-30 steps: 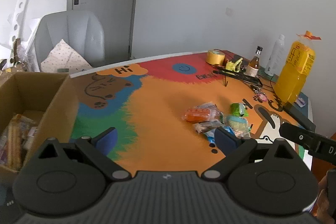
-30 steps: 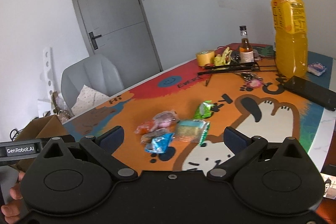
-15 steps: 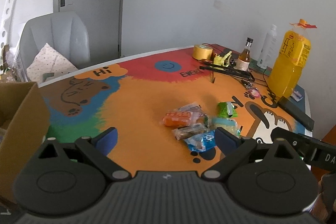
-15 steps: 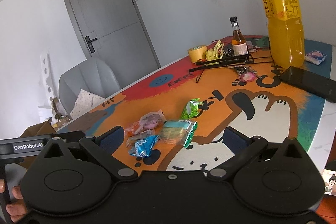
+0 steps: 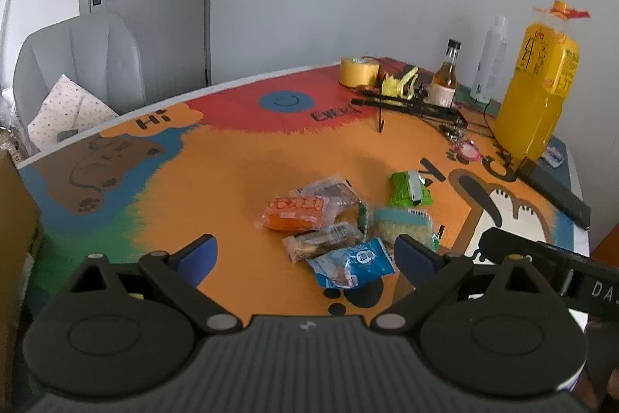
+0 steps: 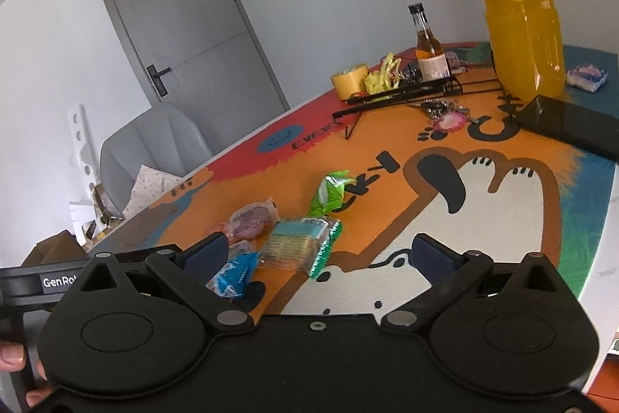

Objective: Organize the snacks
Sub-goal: 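Grasp the blue packet with the left tool while the right tool grasps the green-edged cake packet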

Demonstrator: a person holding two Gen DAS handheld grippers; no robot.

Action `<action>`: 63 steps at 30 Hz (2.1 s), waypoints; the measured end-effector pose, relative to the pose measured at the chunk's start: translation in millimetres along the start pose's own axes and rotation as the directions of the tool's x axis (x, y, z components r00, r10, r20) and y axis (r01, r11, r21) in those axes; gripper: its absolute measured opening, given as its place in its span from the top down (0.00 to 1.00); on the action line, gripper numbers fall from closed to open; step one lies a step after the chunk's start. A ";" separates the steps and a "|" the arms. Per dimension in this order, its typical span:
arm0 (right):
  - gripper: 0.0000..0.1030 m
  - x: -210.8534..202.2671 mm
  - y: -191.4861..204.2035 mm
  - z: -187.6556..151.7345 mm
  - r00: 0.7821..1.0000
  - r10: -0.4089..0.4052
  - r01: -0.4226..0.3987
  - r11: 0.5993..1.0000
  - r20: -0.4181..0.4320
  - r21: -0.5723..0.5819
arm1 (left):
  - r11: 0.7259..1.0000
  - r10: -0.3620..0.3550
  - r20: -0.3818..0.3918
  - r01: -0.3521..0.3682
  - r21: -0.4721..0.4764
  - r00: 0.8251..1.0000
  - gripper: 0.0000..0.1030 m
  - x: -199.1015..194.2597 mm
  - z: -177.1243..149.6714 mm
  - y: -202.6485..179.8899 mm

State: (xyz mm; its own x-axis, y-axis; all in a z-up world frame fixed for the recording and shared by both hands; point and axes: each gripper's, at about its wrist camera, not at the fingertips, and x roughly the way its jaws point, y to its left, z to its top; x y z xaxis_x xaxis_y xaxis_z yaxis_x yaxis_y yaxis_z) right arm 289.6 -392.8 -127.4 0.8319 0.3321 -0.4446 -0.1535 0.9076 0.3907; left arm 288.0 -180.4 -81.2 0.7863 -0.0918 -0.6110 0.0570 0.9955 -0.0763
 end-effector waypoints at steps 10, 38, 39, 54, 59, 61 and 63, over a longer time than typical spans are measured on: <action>0.00 19.6 -15.0 -7.2 0.999 0.003 -0.002 1.000 -0.032 0.026 | 1.000 0.009 -0.042 -0.009 -0.005 0.999 0.07 36.1 -8.8 -9.5; 0.00 65.8 26.8 -1.6 0.995 0.024 -0.029 0.998 -0.094 -0.057 | 0.984 0.043 -0.078 -0.056 -0.167 0.996 0.67 39.3 -13.1 51.4; 0.01 67.9 28.6 -0.8 0.995 0.019 -0.025 0.998 -0.094 -0.063 | 0.984 0.050 -0.077 -0.062 -0.168 0.996 0.67 38.6 -13.3 53.6; 0.25 95.2 51.8 -4.7 0.990 -0.111 0.095 0.980 -0.086 -0.175 | 0.978 0.116 -0.083 -0.128 -0.167 0.990 0.60 35.9 -15.6 77.6; 0.44 89.1 49.2 -5.4 0.987 -0.139 0.121 0.973 -0.082 -0.196 | 0.979 0.096 -0.085 -0.109 -0.172 0.992 0.65 32.6 -18.0 80.0; 0.48 84.6 48.5 -6.4 0.987 -0.134 0.115 0.974 -0.087 -0.196 | 0.979 0.070 -0.094 -0.086 -0.184 0.993 0.67 30.0 -18.4 82.0; 0.50 79.6 47.5 -8.3 0.988 -0.130 0.113 0.978 -0.085 -0.178 | 0.978 0.058 -0.095 -0.075 -0.192 0.994 0.67 26.5 -19.8 83.1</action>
State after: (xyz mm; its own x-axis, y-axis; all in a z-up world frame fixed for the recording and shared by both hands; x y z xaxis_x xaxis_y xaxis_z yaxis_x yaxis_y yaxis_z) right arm 344.1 -321.1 -150.9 0.7963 0.2321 -0.5586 -0.1507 0.9705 0.1884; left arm 301.4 -100.6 -119.3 0.7263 -0.0360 -0.6864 -0.1220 0.9760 -0.1802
